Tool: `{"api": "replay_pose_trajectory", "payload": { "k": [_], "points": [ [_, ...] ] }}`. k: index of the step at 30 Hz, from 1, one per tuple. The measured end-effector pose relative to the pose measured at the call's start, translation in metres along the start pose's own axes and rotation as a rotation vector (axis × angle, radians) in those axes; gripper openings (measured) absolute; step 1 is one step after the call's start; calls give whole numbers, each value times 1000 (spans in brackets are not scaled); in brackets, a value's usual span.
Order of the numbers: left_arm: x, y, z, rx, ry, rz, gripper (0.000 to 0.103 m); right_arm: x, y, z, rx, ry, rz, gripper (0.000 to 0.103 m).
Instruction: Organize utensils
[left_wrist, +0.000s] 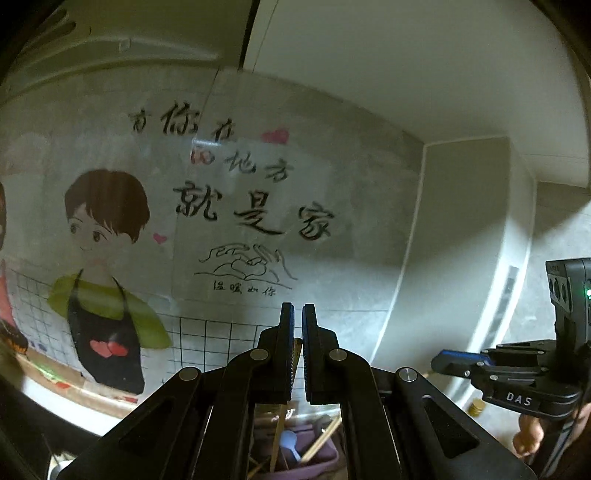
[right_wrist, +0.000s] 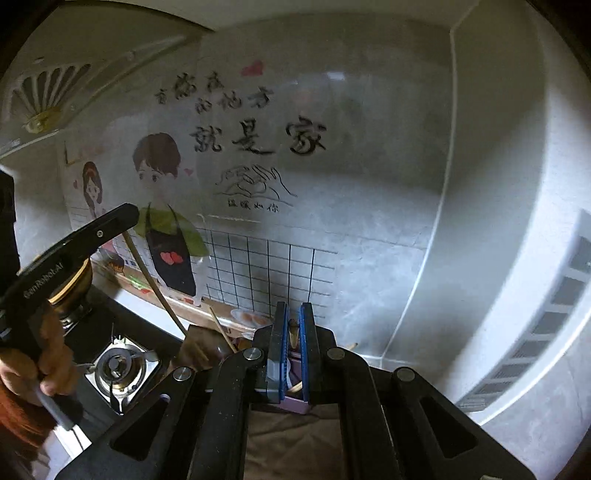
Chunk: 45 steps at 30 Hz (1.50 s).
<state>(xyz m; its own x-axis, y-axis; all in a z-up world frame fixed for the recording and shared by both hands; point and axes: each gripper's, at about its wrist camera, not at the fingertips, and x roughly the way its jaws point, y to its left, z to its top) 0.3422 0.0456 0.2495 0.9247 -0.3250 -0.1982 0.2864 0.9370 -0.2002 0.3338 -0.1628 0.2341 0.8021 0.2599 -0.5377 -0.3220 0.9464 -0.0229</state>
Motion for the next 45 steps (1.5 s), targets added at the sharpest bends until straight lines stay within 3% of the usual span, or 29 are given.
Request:
{"api": "replay_pose_trajectory", "payload": {
  "k": [11,27,33,37,39,45],
  "points": [
    [81,45,-55,-96,124,-20,4,112,-17,-27,62,264,7,5],
    [139,72,-119,-159,310,-29,4,203,-30,-61,92,420,45,5],
    [135,78,-138,-165,382,-6,6,211,-34,-65,107,416,51,5],
    [124,80,-141,-184,399,13,6,212,-36,-71,108,391,15,14],
    [116,80,-140,-186,403,32,7,204,-40,-73,123,352,-1,21],
    [75,63,-141,-99,397,104,7,153,-47,-80,141,193,-63,24]
  ]
}}
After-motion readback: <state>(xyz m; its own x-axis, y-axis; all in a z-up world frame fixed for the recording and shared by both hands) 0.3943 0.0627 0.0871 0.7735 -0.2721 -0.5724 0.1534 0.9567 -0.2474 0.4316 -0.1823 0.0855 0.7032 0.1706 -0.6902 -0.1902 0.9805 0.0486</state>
